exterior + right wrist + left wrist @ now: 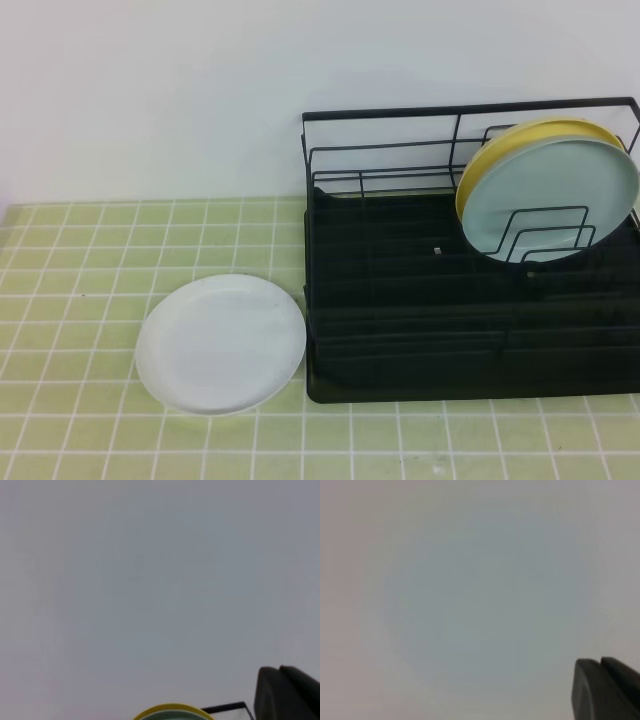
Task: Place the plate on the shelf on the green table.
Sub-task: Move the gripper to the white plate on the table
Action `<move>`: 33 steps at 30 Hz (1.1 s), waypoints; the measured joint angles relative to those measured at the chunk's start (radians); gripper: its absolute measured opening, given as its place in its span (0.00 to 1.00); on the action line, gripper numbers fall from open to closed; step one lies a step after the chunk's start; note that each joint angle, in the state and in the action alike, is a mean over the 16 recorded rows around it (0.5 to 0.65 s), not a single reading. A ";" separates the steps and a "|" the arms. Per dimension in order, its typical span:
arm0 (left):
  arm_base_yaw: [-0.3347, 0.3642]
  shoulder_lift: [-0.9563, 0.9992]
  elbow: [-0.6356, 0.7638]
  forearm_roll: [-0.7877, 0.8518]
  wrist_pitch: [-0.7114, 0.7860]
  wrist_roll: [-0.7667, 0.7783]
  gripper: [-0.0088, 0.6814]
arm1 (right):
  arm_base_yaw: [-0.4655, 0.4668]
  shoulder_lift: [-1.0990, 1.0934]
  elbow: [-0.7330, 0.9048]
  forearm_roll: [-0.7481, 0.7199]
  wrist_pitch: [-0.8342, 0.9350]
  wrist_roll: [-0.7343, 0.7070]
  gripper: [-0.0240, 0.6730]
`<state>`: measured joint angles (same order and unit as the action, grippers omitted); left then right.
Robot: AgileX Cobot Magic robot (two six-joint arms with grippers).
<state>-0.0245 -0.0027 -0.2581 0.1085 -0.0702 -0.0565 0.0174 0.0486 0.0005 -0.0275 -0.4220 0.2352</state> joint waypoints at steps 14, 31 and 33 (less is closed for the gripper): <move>0.000 0.000 -0.073 0.019 0.395 -0.011 0.01 | 0.000 0.012 -0.173 -0.083 0.362 -0.046 0.03; 0.000 0.197 -0.112 -0.037 0.476 -0.059 0.01 | 0.000 0.358 -0.535 -0.106 0.937 -0.320 0.03; 0.000 0.261 -0.141 -0.052 0.513 -0.072 0.01 | 0.000 0.398 -0.540 -0.106 0.951 -0.325 0.03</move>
<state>-0.0245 0.2584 -0.3990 0.0568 0.4429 -0.1290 0.0174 0.4466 -0.5399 -0.1331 0.5285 -0.0902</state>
